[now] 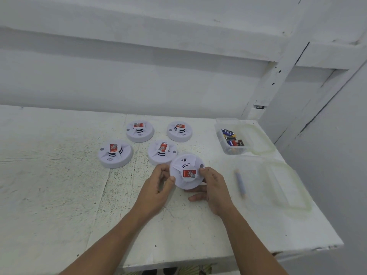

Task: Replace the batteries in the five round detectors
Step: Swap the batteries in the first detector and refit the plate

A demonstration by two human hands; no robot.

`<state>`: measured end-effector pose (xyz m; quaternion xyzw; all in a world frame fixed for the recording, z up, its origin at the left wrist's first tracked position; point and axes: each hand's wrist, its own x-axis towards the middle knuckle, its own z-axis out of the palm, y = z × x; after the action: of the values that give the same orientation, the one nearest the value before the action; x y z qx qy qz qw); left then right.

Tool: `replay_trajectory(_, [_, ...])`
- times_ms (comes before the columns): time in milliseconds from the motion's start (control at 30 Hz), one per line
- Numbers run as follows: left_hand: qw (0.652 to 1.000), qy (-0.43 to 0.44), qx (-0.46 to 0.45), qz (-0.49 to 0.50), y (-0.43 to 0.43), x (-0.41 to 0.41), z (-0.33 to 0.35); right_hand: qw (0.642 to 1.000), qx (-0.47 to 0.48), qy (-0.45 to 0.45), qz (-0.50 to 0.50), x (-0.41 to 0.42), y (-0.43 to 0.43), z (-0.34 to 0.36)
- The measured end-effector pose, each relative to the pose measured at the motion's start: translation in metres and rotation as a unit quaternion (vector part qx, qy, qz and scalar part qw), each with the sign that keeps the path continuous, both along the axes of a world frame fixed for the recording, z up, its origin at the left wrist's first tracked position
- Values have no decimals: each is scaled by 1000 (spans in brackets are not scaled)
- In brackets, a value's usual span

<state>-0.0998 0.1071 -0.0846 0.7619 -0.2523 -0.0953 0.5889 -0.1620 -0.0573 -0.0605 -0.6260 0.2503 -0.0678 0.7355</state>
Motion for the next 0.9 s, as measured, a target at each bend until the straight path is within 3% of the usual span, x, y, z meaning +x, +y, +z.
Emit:
replay_trajectory(700, [1000, -7, 5, 14, 0, -1, -2, 998, -52, 8, -36, 0, 0, -14])
replay_trajectory(900, [1000, 0, -2, 11, 1, -2, -1, 999, -29, -7, -23, -2, 0, -9])
